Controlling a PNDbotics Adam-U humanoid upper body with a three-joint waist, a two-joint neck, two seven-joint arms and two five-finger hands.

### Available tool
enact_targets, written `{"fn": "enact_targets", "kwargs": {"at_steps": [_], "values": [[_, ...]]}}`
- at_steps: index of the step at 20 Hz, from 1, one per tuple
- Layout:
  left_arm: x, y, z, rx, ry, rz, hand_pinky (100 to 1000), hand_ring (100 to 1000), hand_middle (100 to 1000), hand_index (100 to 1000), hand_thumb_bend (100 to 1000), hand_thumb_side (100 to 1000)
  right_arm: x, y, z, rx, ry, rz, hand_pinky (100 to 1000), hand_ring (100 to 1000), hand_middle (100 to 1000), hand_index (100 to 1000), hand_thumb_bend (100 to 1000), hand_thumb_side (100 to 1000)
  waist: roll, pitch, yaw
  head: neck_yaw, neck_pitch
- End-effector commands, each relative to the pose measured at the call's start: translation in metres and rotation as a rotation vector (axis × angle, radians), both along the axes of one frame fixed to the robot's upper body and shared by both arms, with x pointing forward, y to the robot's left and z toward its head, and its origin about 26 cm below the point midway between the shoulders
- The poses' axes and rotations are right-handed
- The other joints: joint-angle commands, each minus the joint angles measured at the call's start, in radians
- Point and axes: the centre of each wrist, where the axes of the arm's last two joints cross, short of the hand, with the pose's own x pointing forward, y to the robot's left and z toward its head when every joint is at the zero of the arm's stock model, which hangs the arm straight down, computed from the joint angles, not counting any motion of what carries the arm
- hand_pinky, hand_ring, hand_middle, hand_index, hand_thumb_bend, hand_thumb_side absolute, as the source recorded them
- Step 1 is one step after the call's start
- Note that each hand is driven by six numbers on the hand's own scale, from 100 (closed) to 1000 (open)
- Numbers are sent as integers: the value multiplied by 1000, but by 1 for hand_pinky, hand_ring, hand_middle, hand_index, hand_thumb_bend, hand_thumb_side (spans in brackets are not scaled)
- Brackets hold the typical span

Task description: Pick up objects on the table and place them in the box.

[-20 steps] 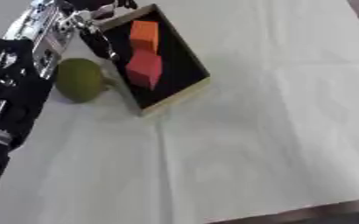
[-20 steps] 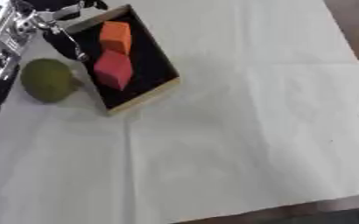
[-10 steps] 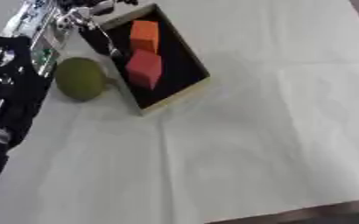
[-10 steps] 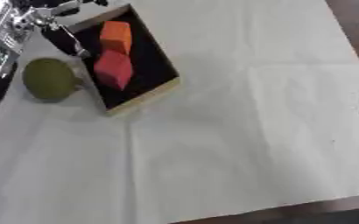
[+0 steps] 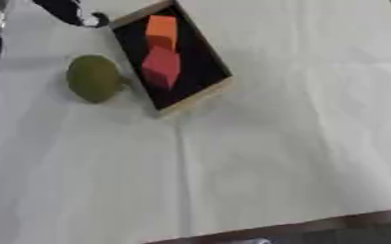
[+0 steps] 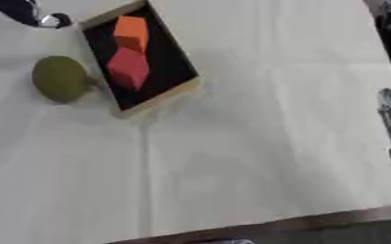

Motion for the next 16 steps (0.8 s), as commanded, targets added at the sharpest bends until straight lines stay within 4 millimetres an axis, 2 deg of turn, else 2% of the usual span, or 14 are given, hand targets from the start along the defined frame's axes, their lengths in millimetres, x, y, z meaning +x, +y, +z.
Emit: {"fn": "enact_targets", "kwargs": {"at_steps": [1, 7, 16], "values": [[-18, 12, 16, 13, -28, 6, 882, 847, 785, 897, 509, 218, -4, -4, 9, -24, -27, -11, 857, 784, 768, 887, 100, 659, -6, -30, 4, -8, 8], [-30, 27, -4, 116, 87, -4, 876, 840, 783, 896, 542, 266, -4, -5, 9, -27, -26, -16, 858, 784, 768, 888, 100, 658, -8, -33, 12, -15, 7], [-32, 42, -27, 147, 299, 4, 873, 837, 781, 889, 572, 278, -4, -5, 8, -22, -26, -15, 858, 784, 768, 888, 100, 656, -15, -34, 14, -23, 3]]}}
